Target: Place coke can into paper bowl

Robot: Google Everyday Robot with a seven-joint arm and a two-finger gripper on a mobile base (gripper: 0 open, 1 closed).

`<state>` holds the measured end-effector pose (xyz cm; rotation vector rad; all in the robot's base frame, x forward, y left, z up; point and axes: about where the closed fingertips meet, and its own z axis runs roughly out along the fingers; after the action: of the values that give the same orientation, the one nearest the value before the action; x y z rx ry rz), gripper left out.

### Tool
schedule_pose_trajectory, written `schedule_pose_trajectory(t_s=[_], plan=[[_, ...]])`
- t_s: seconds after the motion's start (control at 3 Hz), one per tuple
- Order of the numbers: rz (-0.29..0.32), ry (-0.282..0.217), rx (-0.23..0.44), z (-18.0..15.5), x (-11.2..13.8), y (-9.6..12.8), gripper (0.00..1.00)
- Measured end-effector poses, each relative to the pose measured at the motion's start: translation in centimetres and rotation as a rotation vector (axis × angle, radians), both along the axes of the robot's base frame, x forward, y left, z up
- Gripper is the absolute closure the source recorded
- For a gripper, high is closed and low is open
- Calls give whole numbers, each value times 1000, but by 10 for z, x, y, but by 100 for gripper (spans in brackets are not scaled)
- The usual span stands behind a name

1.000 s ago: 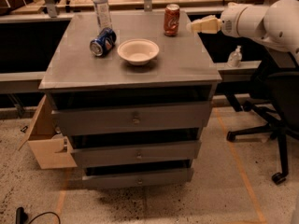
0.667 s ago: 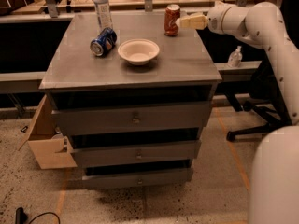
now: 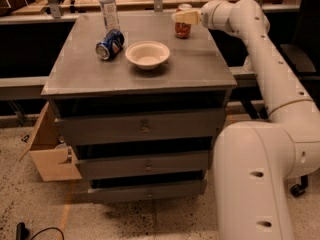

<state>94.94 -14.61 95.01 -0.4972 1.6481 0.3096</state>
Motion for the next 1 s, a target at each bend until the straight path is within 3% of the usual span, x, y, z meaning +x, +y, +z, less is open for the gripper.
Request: schedule_pose_trajectory(t_s=[0.33,0.67,1.0], plan=[[-29,9,73,-15,27,20,0],[-21,1,94,-28,42,44,0],[1,-6,93,-33,48,65,17]])
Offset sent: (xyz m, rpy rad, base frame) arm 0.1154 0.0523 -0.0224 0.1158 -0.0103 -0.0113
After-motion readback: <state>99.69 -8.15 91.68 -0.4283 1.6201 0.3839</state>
